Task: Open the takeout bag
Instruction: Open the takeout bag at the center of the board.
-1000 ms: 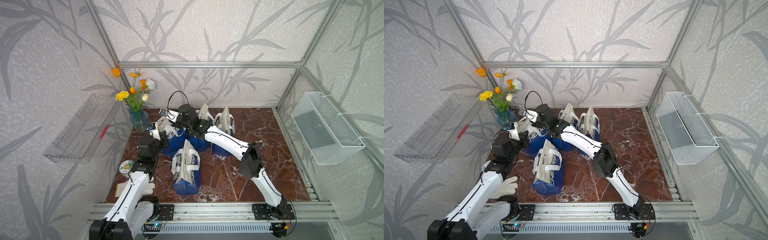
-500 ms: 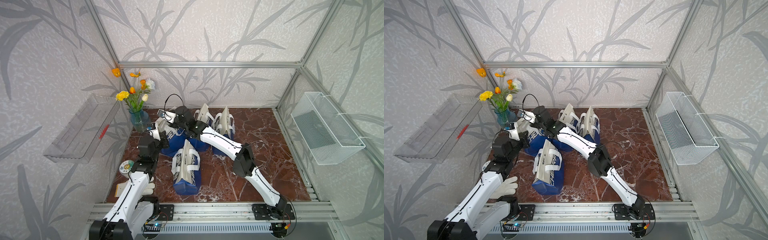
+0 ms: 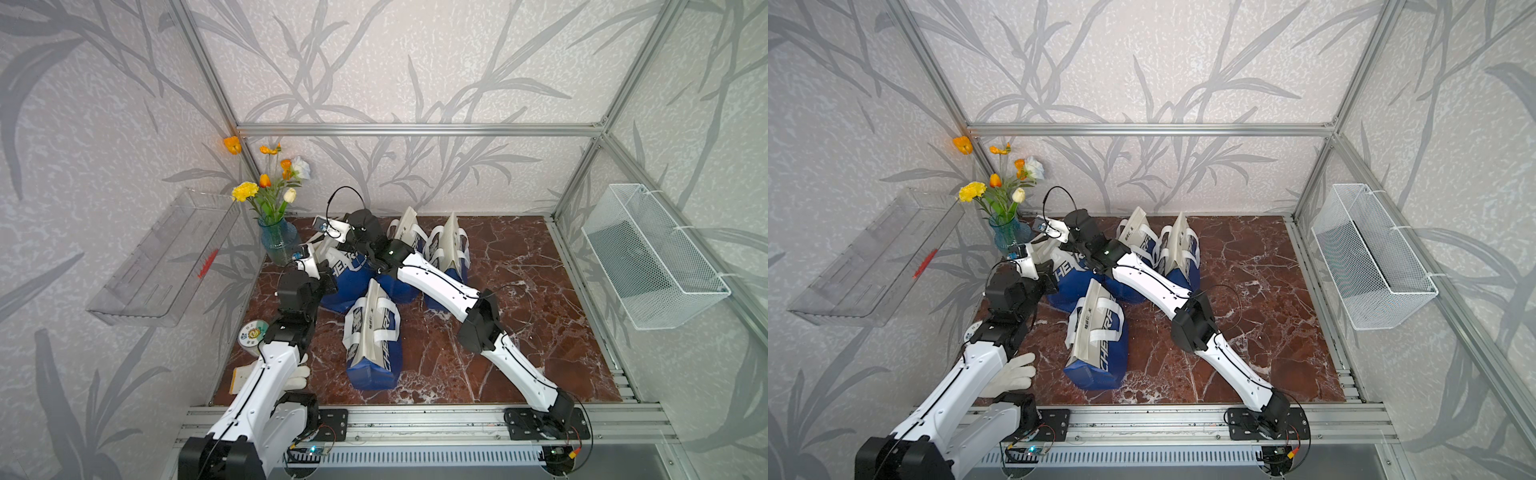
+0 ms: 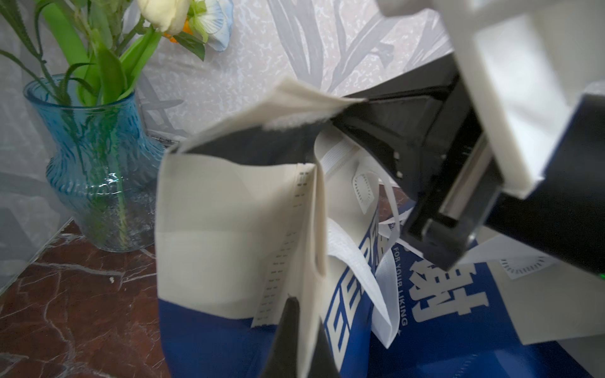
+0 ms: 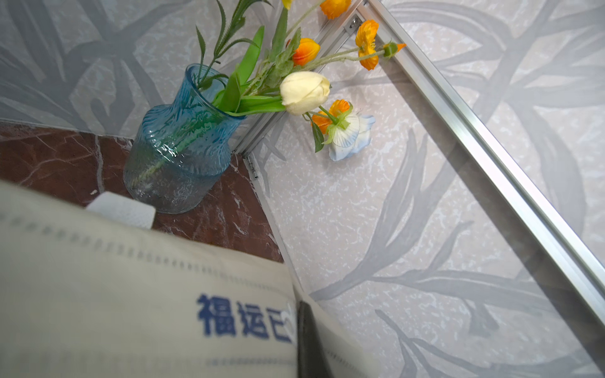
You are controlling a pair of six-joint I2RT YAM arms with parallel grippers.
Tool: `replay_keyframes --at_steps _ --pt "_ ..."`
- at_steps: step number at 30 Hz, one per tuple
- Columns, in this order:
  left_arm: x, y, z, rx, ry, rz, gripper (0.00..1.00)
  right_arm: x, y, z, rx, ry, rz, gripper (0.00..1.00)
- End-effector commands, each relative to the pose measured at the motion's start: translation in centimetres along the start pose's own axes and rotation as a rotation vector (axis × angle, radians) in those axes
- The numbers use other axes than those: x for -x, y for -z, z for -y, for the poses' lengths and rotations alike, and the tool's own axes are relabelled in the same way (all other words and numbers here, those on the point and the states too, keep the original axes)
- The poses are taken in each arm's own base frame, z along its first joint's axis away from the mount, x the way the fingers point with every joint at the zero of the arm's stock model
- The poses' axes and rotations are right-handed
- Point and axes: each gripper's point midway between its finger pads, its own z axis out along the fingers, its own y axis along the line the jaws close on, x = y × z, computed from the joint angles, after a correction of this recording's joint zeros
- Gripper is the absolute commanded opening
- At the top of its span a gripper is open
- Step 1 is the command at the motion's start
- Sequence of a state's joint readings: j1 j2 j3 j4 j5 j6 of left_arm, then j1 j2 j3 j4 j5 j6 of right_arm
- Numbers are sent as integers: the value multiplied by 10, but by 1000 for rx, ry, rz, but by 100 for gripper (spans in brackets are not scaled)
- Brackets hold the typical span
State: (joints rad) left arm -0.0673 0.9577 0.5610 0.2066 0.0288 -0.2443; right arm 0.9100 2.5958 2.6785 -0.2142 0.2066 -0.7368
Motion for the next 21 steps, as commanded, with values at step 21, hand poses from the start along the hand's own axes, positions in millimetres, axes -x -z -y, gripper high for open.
replay_keyframes --at_steps 21 --pt "-37 1 -59 321 -140 -173 0 37 69 104 -199 386 -50 0"
